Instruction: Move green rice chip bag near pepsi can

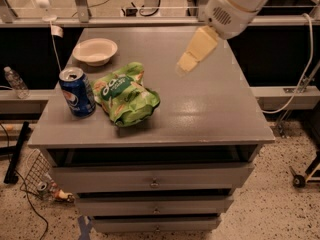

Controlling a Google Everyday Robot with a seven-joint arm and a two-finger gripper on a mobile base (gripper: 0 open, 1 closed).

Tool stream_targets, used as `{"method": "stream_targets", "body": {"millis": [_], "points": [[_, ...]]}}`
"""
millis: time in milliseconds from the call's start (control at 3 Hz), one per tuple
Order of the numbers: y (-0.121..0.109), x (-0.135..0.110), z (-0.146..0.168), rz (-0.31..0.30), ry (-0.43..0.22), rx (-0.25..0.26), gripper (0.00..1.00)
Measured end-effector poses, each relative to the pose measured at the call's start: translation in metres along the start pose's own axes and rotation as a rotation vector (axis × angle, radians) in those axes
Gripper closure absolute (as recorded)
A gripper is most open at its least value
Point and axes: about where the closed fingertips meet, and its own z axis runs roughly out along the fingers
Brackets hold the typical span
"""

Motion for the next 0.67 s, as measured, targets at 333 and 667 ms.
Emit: {"method": "stream_targets", "body": {"millis": [333, 667], "points": [[-0.035, 0.051, -0.009, 0.162, -0.026, 0.009, 0.00], [-0.059, 0.112, -0.017, 0.340, -0.042, 0.029, 0.00]]}}
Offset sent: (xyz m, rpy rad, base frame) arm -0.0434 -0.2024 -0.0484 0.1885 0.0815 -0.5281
